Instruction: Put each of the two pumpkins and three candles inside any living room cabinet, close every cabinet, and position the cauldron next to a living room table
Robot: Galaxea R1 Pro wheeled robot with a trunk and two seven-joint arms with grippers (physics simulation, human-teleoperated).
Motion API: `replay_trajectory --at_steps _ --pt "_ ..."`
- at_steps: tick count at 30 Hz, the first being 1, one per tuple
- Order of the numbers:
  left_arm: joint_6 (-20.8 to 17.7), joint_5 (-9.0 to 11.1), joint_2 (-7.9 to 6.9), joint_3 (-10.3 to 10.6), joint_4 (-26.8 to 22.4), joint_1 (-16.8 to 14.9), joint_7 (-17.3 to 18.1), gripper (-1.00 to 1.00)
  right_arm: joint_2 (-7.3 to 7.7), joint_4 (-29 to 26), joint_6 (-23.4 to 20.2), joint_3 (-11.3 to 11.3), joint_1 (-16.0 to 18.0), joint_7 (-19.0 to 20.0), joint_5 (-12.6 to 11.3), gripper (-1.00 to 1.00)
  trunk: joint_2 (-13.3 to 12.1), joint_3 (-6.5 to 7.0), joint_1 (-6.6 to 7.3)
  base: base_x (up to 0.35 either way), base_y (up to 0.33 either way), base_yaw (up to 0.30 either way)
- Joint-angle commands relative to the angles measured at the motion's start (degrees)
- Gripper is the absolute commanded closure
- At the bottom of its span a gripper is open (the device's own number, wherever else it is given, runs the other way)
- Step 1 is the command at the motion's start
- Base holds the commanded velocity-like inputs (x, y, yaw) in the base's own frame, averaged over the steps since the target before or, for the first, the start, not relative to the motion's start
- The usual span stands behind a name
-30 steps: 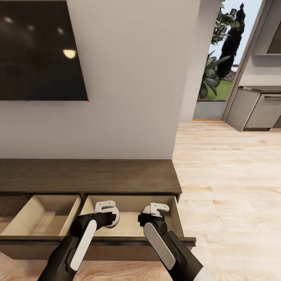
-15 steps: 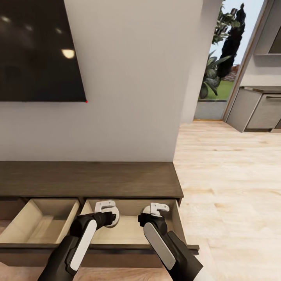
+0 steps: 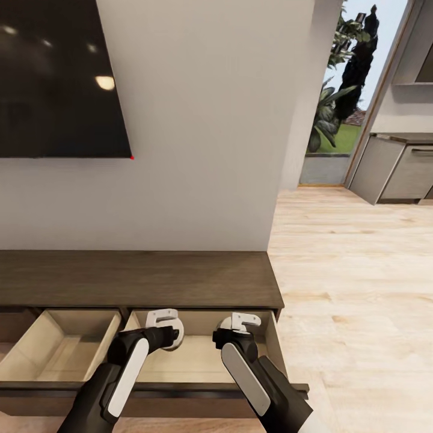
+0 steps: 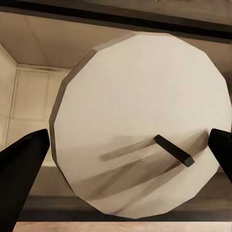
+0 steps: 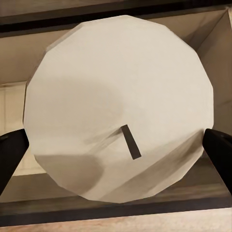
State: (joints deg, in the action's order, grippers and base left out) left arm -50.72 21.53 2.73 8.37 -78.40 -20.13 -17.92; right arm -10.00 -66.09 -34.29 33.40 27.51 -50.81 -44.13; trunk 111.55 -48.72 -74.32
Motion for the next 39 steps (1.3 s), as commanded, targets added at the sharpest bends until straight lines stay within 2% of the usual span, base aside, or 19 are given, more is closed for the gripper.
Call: replay_trajectory --at_steps 1,18,22,27,34,39 --pt "0.0 0.0 0.00 0.0 -0.1 0.0 0.0 1.00 0.00 0.0 0.0 0.0 0.0 0.0 0.0 1.00 0.0 0.00 0.00 0.000 0.000 0.000" --pt "-1.7 0.0 0.00 0.1 -0.4 0.0 -0.1 1.00 0.00 0.1 2.3 0.1 0.4 0.0 0.1 1.00 6.8 -3.05 -3.73 0.000 0.000 0.000" --pt "-1.7 0.0 0.00 0.1 -0.4 0.0 -0.1 1.00 0.00 1.1 2.3 0.1 0.8 0.0 1.2 1.00 8.4 -3.77 -4.61 0.000 0.000 0.000" --pt "-1.7 0.0 0.00 0.1 -0.4 0.0 -0.1 1.00 0.00 2.0 1.9 0.1 1.3 0.0 1.4 1.00 10.4 -4.67 -5.71 0.000 0.000 0.000" --pt "-1.3 -0.1 0.00 0.1 -0.4 0.0 -0.2 1.00 0.00 7.3 0.4 0.0 5.4 -0.2 0.5 1.00 13.2 -5.92 -7.25 0.000 0.000 0.000" --pt "-1.0 -0.2 0.00 0.1 -0.4 0.0 -0.2 1.00 0.00 8.1 0.3 0.0 5.9 -0.3 0.4 1.00 15.2 -6.82 -8.35 0.000 0.000 0.000"
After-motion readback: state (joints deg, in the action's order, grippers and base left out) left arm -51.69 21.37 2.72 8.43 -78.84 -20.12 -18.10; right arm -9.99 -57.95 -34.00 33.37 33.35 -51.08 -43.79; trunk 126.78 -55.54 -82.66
